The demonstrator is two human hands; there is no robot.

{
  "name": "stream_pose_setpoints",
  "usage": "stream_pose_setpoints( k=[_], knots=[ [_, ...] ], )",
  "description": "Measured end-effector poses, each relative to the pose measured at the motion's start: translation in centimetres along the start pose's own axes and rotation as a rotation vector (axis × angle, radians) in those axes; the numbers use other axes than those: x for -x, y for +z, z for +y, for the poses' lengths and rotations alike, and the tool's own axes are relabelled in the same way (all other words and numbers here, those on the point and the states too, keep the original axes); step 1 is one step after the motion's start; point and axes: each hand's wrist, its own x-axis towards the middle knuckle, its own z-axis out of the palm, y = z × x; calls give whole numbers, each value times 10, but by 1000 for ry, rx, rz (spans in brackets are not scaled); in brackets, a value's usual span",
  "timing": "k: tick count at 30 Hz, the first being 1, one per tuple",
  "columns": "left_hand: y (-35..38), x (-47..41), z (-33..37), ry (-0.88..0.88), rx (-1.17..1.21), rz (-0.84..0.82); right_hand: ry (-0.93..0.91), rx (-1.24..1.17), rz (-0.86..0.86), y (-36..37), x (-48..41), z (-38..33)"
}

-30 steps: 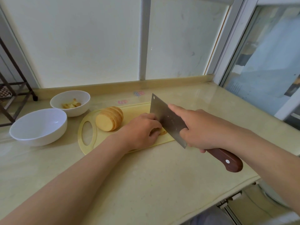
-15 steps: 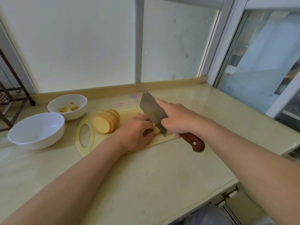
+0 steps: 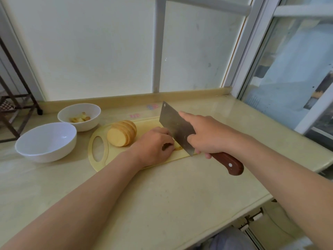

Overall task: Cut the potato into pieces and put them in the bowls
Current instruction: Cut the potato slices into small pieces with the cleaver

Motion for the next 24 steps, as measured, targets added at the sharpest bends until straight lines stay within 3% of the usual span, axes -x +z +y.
stream_pose_setpoints(
  k=[24],
  knots=[
    [2, 0, -4, 7, 20, 2, 11, 87, -89, -2, 29, -4]
  ],
)
